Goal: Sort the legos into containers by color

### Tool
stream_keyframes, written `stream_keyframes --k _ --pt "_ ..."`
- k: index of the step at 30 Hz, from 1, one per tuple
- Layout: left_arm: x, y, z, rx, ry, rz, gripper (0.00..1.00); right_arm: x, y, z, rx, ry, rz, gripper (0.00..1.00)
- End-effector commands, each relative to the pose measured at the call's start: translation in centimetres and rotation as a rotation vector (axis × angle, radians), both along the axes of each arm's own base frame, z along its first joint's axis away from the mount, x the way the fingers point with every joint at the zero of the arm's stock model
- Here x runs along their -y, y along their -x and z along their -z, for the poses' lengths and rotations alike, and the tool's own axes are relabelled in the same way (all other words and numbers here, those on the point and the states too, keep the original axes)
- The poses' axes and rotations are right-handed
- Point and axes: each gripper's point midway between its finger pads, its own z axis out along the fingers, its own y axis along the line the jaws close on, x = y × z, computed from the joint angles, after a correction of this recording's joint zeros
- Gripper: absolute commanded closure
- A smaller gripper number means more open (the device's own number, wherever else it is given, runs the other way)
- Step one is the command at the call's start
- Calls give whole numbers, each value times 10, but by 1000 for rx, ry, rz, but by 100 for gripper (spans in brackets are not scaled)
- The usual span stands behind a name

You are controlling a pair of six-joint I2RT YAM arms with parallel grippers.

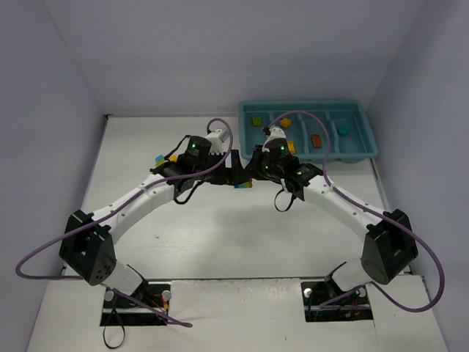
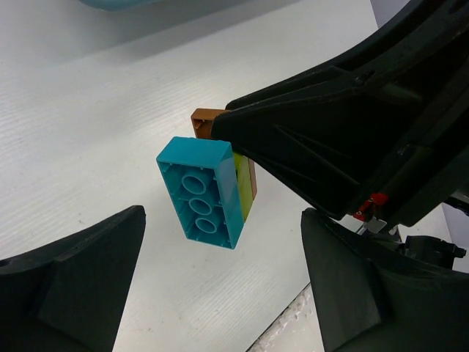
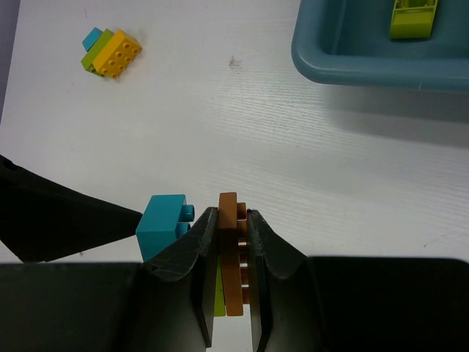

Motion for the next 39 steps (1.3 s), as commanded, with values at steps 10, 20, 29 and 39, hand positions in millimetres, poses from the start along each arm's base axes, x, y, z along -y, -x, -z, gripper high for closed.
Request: stream_keyframes --k 10,20,29,39 --pt "10 -9 -15 39 52 -10 48 -13 -8 -44 100 -140 9 100" --pt "11 -17 -8 26 46 -42 50 -18 -7 -43 87 -163 2 100" --pt "15 -21 -7 20 47 -41 78 -20 -8 -42 85 -164 -7 100" --pt "12 -17 -14 39 69 -38 100 -2 -14 -32 107 -106 29 100"
